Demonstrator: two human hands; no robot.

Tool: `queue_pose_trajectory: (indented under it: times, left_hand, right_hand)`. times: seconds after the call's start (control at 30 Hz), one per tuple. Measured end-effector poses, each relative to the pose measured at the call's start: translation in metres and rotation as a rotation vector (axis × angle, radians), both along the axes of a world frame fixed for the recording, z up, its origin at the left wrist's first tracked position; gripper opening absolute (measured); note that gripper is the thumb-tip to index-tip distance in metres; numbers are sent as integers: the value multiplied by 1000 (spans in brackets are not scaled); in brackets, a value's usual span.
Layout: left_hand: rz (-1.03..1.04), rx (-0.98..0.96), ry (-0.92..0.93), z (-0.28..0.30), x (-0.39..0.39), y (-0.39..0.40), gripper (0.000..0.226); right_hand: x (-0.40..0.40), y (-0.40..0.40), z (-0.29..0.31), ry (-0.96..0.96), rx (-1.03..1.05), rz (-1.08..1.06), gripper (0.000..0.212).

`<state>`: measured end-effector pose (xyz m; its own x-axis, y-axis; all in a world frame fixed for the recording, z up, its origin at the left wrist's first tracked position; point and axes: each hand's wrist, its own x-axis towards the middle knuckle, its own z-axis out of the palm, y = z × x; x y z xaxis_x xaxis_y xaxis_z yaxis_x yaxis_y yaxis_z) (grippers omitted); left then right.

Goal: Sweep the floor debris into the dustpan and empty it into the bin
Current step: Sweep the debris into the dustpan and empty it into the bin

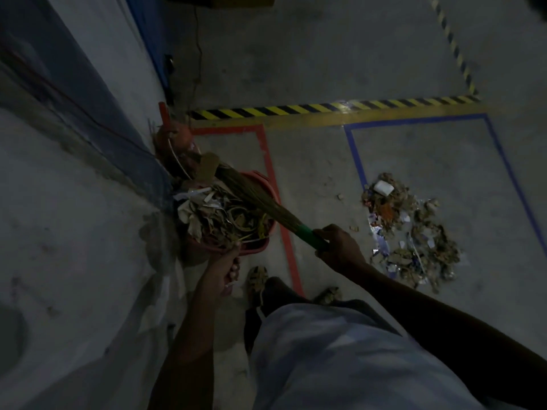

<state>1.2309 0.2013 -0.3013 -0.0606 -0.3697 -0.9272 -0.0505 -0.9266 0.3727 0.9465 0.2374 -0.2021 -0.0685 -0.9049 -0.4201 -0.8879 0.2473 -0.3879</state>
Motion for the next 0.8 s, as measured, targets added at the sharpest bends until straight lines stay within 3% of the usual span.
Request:
queue_pose_trajectory:
  times: [0.4, 0.8]
  left_hand:
    - [-71, 84, -12, -69, 4, -55, 45]
    - [-8, 65, -7, -75, -8, -34, 46]
  right_hand:
    - [9, -6, 0, 50, -25, -61, 49]
    - [-14, 24, -6, 31, -14, -242, 53]
